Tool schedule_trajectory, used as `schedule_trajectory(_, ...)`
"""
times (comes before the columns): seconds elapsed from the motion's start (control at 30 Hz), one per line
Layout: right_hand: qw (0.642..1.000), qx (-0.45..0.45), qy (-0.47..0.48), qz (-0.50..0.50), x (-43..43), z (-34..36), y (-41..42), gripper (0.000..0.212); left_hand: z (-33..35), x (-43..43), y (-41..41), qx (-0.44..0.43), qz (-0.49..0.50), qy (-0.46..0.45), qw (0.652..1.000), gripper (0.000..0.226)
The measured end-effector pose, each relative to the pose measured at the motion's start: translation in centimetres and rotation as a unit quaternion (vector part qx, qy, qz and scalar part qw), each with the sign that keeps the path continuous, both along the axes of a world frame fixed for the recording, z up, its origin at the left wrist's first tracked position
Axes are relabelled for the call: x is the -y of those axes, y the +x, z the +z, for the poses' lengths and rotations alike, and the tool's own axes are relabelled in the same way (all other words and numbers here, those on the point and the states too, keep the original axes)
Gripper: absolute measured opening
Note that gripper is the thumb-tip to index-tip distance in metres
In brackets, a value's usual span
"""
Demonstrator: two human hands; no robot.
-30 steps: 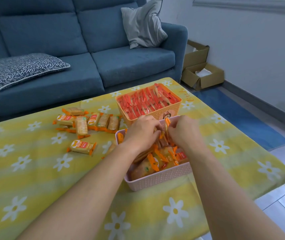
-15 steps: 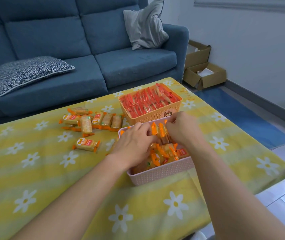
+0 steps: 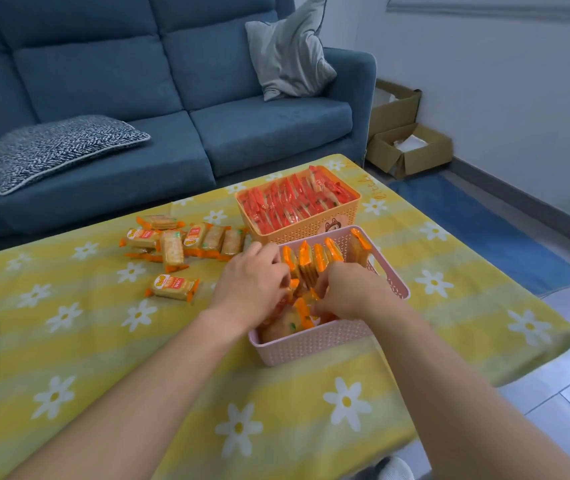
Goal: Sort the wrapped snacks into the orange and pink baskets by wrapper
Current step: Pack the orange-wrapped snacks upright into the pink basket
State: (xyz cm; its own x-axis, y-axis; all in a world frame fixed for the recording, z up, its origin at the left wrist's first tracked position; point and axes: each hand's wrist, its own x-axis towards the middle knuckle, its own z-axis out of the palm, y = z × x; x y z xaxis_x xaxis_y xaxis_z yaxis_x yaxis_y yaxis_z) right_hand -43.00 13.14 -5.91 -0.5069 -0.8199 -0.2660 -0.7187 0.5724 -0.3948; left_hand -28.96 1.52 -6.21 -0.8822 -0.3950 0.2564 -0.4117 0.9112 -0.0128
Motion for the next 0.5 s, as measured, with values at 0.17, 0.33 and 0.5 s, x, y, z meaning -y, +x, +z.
schedule_trajectory(0.17, 0.997, 0.011, -0.075, -0.035, 0.1, 1.3, -0.3, 0.015, 0.9, 0.5, 3.4, -0.084, 0.077, 0.052, 0.992, 0.018)
schedule_trajectory(0.33, 0.984, 0.073, -0.134, -0.088, 0.4, 1.8, -0.6, 0.019, 0.5, -0.2, 4.3, -0.113, 0.134, 0.101, 0.979, 0.022)
schedule_trajectory(0.5, 0.962, 0.12, -0.214, -0.122, 0.9, 2.0, -0.5, 0.02, 0.2, -1.0, 3.0, -0.124, 0.18, 0.157, 0.963, 0.022)
